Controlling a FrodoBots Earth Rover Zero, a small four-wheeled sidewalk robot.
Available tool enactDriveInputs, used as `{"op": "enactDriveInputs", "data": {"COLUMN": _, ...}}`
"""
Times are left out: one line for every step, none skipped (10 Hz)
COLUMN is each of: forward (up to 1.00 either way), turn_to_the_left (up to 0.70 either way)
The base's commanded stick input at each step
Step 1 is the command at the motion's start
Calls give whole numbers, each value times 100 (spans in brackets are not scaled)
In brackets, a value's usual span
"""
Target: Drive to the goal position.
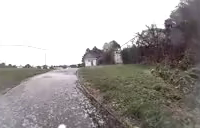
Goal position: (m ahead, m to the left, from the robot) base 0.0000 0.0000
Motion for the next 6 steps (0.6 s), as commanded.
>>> {"op": "enactDriveInputs", "data": {"forward": -85, "turn_to_the_left": -27}}
{"op": "enactDriveInputs", "data": {"forward": -85, "turn_to_the_left": -27}}
{"op": "enactDriveInputs", "data": {"forward": -85, "turn_to_the_left": -27}}
{"op": "enactDriveInputs", "data": {"forward": -85, "turn_to_the_left": -27}}
{"op": "enactDriveInputs", "data": {"forward": -85, "turn_to_the_left": -27}}
{"op": "enactDriveInputs", "data": {"forward": -85, "turn_to_the_left": -27}}
